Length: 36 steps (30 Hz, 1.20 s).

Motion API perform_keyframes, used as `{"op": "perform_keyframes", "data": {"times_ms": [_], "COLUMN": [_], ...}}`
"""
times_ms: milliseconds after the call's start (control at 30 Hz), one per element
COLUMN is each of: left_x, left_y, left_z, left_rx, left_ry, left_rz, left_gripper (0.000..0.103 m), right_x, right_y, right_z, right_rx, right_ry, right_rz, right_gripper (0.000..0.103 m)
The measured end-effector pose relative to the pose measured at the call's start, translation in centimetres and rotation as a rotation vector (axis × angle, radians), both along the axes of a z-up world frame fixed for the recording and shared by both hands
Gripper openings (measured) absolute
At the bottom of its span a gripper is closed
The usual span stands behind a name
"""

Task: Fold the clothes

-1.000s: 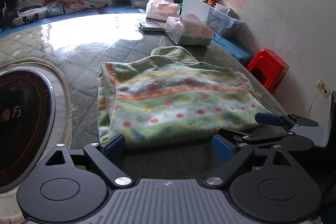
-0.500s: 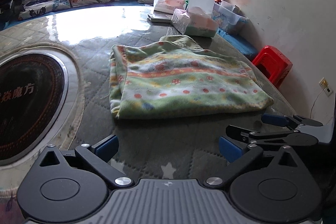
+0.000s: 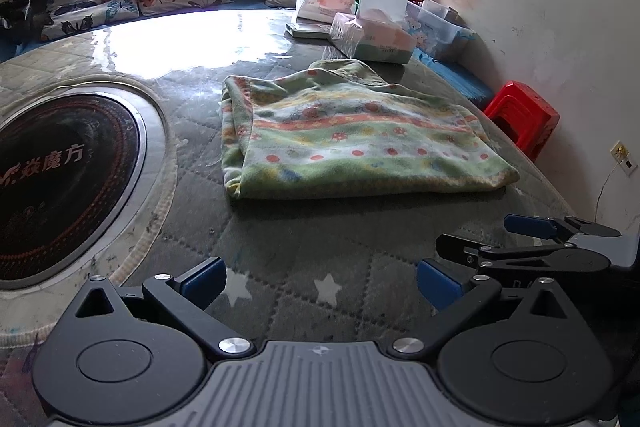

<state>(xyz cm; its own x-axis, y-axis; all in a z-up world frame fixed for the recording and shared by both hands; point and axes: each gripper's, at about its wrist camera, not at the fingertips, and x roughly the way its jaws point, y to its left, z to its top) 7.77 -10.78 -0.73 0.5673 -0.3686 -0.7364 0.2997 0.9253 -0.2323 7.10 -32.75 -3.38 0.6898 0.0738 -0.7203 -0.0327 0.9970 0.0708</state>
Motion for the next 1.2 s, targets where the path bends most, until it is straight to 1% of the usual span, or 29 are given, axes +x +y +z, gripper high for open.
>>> {"op": "perform_keyframes", "data": {"times_ms": [333,1200], "left_x": [-1.5,-3.7], "left_y": [0.0,-0.1], "left_z": [0.2,0.9], "left_rx": [0.019,0.029], "left_ry": [-0.022,-0.056], "left_rz": [-0.005,-0.012], "left_gripper": [0.103,0.103], "right_x": [-1.1,-2.9], "right_y": [0.7,1.6], "right_z": [0.0,0.4], "right_rx": [0.003,0.012], "right_ry": [-0.001,-0.024], "right_rz": [0.004,0.006], "right_gripper": [0.103,0.103]}}
